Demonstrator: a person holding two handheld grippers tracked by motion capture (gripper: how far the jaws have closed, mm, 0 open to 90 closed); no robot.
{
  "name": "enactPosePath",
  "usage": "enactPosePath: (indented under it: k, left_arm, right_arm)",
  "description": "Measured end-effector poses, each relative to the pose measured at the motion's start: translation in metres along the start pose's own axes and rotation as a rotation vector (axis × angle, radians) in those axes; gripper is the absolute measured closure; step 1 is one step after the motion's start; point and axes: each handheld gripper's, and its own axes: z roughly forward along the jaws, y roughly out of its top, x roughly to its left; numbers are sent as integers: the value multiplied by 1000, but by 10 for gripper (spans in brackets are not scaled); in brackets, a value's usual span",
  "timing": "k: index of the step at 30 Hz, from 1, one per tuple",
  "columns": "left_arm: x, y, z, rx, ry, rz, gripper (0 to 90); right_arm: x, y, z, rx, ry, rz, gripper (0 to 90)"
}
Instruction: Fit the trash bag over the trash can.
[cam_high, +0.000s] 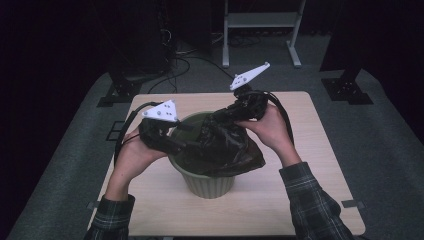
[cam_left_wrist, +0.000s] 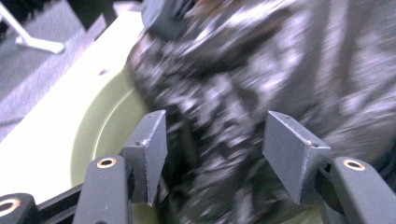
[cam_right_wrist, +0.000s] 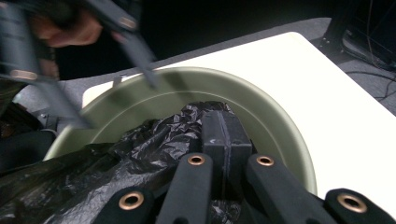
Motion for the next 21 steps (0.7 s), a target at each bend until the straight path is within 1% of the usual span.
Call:
enactPosePath:
  k: [2, 3, 6, 8, 9, 12, 14, 16, 18, 19, 21]
  left_arm:
    - [-7, 4, -1, -16, -21, 19, 377]
    - [-11, 6, -1, -22, -25, 28, 372]
    - [-21, 12, 2, -23, -39, 51, 359]
    - [-28, 15, 4, -36, -65, 67, 355]
    - [-31, 16, 6, -34, -69, 73, 351]
    - [-37, 18, 10, -18, -78, 85, 346]
    - [-40, 19, 13, -22, -99, 86, 346]
    - [-42, 19, 15, -22, -106, 89, 335]
    - [-43, 18, 17, -28, -105, 85, 337]
    - [-42, 18, 19, -28, -101, 85, 350]
    - [-39, 18, 22, -26, -116, 74, 447]
  right_arm:
    - [-3, 1, 3, 5, -2, 11, 898]
    - [-5, 2, 5, 10, -10, 11, 898]
    - [-10, 4, 12, 18, -12, 23, 898]
    - [-14, 7, 16, 26, -18, 31, 898]
    - [-16, 8, 19, 30, -17, 36, 898]
    - [-19, 9, 26, 40, -13, 42, 898]
    - [-20, 10, 30, 50, -16, 45, 898]
    - [-21, 10, 33, 58, -20, 46, 898]
    - [-23, 10, 34, 56, -19, 49, 898]
    - [-23, 9, 34, 55, -18, 50, 898]
    - [-22, 10, 34, 57, -16, 51, 898]
